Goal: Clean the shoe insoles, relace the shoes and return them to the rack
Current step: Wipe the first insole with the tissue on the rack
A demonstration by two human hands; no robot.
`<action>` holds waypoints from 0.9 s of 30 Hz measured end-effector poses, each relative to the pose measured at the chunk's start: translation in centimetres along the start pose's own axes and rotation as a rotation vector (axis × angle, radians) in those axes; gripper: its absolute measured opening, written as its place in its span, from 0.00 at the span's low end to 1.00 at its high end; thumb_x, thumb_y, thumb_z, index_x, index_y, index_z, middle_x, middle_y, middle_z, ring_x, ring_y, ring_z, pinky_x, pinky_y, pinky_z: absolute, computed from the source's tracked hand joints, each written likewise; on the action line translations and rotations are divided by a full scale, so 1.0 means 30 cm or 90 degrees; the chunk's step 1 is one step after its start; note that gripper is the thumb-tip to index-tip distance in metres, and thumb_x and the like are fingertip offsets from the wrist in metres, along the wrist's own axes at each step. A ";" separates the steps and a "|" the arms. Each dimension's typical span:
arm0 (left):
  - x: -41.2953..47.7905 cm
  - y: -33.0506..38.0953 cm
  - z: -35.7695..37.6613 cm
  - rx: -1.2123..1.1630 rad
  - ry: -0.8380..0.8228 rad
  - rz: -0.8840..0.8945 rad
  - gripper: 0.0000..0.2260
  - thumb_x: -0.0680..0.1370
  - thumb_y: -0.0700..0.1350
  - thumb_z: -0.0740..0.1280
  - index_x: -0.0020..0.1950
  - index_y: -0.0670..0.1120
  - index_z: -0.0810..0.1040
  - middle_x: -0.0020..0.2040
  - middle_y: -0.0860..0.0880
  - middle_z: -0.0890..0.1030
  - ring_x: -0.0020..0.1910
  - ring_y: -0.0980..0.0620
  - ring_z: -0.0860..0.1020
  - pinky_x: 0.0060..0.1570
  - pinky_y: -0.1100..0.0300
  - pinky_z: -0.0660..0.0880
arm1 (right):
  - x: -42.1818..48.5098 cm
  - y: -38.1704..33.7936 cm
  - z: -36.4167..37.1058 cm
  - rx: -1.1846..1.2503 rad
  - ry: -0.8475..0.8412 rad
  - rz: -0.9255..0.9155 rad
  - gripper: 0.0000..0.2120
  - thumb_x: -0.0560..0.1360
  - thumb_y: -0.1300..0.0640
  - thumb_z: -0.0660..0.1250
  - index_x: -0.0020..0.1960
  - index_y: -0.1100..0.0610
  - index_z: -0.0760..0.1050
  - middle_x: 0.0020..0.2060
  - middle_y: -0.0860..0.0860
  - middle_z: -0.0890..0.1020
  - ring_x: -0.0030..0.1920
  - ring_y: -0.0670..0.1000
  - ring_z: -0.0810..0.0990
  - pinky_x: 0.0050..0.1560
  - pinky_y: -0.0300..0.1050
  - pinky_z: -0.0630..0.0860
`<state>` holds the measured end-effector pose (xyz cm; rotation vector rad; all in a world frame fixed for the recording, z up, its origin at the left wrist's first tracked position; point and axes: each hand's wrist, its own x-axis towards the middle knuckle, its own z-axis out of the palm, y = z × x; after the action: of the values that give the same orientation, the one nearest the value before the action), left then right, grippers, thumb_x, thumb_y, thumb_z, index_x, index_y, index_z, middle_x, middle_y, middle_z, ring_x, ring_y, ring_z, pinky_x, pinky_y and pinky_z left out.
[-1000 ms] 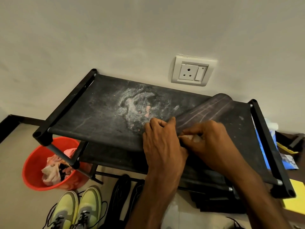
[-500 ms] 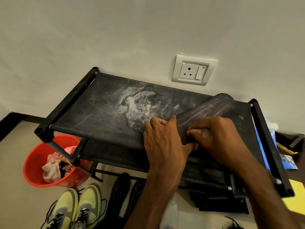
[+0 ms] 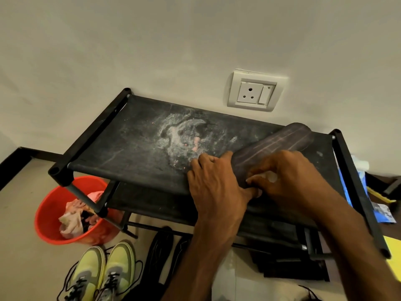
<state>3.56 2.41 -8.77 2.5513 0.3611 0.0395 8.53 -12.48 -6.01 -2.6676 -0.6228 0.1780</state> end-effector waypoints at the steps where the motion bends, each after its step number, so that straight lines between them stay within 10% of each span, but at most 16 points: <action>1: -0.001 0.002 -0.001 0.001 -0.001 -0.001 0.42 0.64 0.69 0.77 0.75 0.58 0.68 0.67 0.49 0.71 0.68 0.48 0.66 0.64 0.54 0.65 | 0.009 -0.008 0.017 -0.014 0.030 -0.002 0.05 0.75 0.53 0.74 0.46 0.43 0.86 0.43 0.40 0.86 0.42 0.42 0.83 0.46 0.46 0.82; 9: -0.003 -0.002 0.002 0.009 0.004 0.006 0.32 0.70 0.59 0.77 0.71 0.57 0.72 0.64 0.49 0.72 0.66 0.47 0.67 0.65 0.55 0.66 | 0.095 -0.040 0.145 -0.002 0.259 -0.036 0.06 0.77 0.57 0.71 0.50 0.51 0.87 0.43 0.52 0.85 0.44 0.54 0.82 0.46 0.57 0.81; 18: 0.006 -0.005 -0.006 -0.029 -0.010 -0.024 0.45 0.60 0.69 0.78 0.74 0.58 0.68 0.67 0.52 0.71 0.68 0.49 0.65 0.65 0.54 0.67 | -0.001 -0.011 -0.035 -0.059 -0.066 0.086 0.05 0.74 0.49 0.76 0.42 0.38 0.84 0.42 0.40 0.84 0.43 0.44 0.81 0.50 0.51 0.82; 27: -0.002 0.003 -0.005 -0.002 -0.007 0.000 0.34 0.68 0.61 0.77 0.71 0.55 0.70 0.66 0.51 0.71 0.67 0.48 0.66 0.64 0.56 0.68 | 0.101 -0.038 0.128 -0.024 0.241 -0.006 0.06 0.77 0.54 0.71 0.48 0.49 0.86 0.44 0.50 0.84 0.45 0.54 0.82 0.46 0.58 0.81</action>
<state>3.52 2.41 -8.58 2.5478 0.3566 0.0249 9.97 -8.86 -9.18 -2.6319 -0.5172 -0.3370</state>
